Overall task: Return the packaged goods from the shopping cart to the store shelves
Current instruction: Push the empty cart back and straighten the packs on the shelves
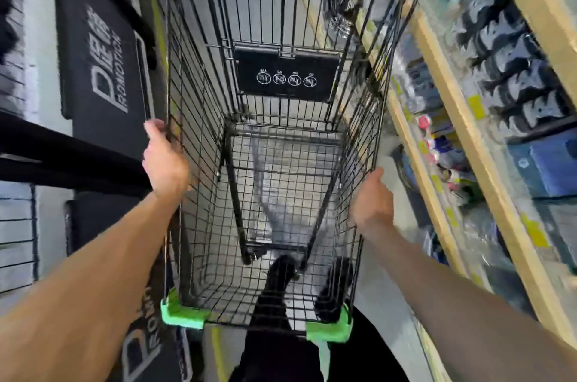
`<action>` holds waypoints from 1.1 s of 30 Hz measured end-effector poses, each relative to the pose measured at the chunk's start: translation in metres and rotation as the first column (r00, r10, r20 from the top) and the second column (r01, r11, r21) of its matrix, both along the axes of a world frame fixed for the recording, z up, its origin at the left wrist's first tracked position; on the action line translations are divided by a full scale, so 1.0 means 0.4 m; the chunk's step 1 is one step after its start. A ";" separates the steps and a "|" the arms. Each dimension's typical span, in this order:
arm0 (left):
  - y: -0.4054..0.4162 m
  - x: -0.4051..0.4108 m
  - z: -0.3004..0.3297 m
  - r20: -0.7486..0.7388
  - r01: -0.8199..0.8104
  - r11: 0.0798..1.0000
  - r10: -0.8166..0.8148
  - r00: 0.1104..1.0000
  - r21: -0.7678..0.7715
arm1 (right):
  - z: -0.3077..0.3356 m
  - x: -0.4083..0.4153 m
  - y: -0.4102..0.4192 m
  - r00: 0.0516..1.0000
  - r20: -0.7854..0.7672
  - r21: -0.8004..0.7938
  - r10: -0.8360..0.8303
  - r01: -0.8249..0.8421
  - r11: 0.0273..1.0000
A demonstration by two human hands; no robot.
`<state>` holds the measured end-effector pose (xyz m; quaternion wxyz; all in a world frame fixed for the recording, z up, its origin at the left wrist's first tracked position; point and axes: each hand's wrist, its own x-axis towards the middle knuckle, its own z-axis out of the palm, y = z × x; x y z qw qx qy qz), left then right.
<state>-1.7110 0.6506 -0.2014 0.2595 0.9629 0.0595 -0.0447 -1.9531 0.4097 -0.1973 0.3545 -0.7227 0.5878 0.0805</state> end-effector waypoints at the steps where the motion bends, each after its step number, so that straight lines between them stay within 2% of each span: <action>1: 0.006 0.007 0.001 -0.048 -0.030 0.999 0.032 0.998 0.025 | 0.002 0.017 -0.022 0.996 -0.013 -0.027 0.087 -0.087 0.996; 2: 0.016 0.015 0.004 -0.099 -0.029 0.997 0.036 0.994 0.075 | -0.007 0.033 -0.041 0.987 -0.030 -0.065 0.158 -0.160 0.985; 5: 0.045 0.002 0.010 -0.260 0.025 0.973 0.036 0.965 0.228 | -0.004 0.101 -0.118 0.946 -0.043 -0.033 0.321 -0.323 0.946; 7: 0.070 -0.015 0.005 -0.346 0.073 0.949 0.040 0.937 0.308 | 0.025 0.138 -0.170 0.882 -0.133 0.020 0.453 -0.454 0.891; 9: 0.080 -0.024 -0.004 -0.415 0.144 0.911 0.033 0.909 0.388 | 0.039 0.162 -0.194 0.768 -0.257 0.140 0.587 -0.571 0.809; 10: 0.089 -0.034 -0.013 -0.438 0.194 0.884 0.014 0.899 0.426 | 0.035 0.165 -0.188 0.764 -0.235 0.223 0.600 -0.559 0.799; 12: 0.088 -0.046 -0.041 -0.458 0.213 0.863 0.023 0.889 0.458 | 0.023 0.184 -0.174 0.824 -0.155 0.328 0.544 -0.477 0.815; 15: 0.064 -0.006 -0.056 -0.488 0.200 0.894 0.023 0.872 0.400 | 0.002 0.265 -0.183 0.868 -0.129 0.269 0.480 -0.435 0.859; 17: 0.043 0.049 -0.051 -0.581 0.255 0.894 0.007 0.814 0.368 | 0.005 0.335 -0.192 0.870 -0.110 0.208 0.480 -0.452 0.867; 18: 0.058 0.082 -0.065 -0.671 0.421 0.811 -0.048 0.740 0.406 | 0.001 0.369 -0.195 0.865 -0.108 0.173 0.489 -0.468 0.867; 19: 0.065 0.128 -0.089 -0.738 0.663 0.590 -0.160 0.656 0.461 | 0.001 0.419 -0.200 0.853 -0.111 0.146 0.510 -0.493 0.857; 20: 0.058 0.149 -0.089 -0.766 0.718 0.479 -0.134 0.629 0.506 | 0.010 0.451 -0.210 0.841 -0.118 0.144 0.529 -0.512 0.847; 21: 0.047 0.188 -0.073 -0.740 0.718 0.448 -0.164 0.652 0.533 | 0.013 0.508 -0.223 0.826 -0.125 0.146 0.550 -0.533 0.834; 22: 0.039 0.232 -0.068 -0.720 0.716 0.460 -0.209 0.662 0.525 | 0.016 0.561 -0.238 0.821 -0.135 0.142 0.555 -0.539 0.830; 24: -0.005 0.346 -0.013 -0.760 0.796 0.335 -0.267 0.593 0.503 | 0.006 0.694 -0.267 0.794 -0.172 0.107 0.584 -0.574 0.812; 26: -0.044 0.458 0.021 -0.790 0.844 0.293 -0.309 0.529 0.450 | 0.003 0.805 -0.297 0.761 -0.223 0.079 0.609 -0.609 0.790; 27: -0.072 0.514 0.040 -0.840 0.884 0.181 -0.277 0.467 0.431 | -0.002 0.868 -0.312 0.766 -0.233 0.066 0.598 -0.601 0.796; 28: -0.089 0.557 0.046 -0.865 0.906 0.119 -0.269 0.423 0.406 | 0.001 0.909 -0.327 0.773 -0.246 0.059 0.585 -0.590 0.805; 30: -0.130 0.664 0.059 -0.886 0.913 0.054 -0.224 0.405 0.404 | -0.005 1.027 -0.360 0.775 -0.279 0.023 0.567 -0.584 0.811; 32: -0.161 0.766 0.071 -0.922 0.920 -0.144 -0.189 0.337 0.365 | -0.010 1.138 -0.386 0.780 -0.304 0.004 0.547 -0.573 0.819; 33: -0.173 0.824 0.070 -0.931 0.918 -0.197 -0.201 0.305 0.343 | -0.009 1.192 -0.397 0.789 -0.305 0.017 0.533 -0.555 0.831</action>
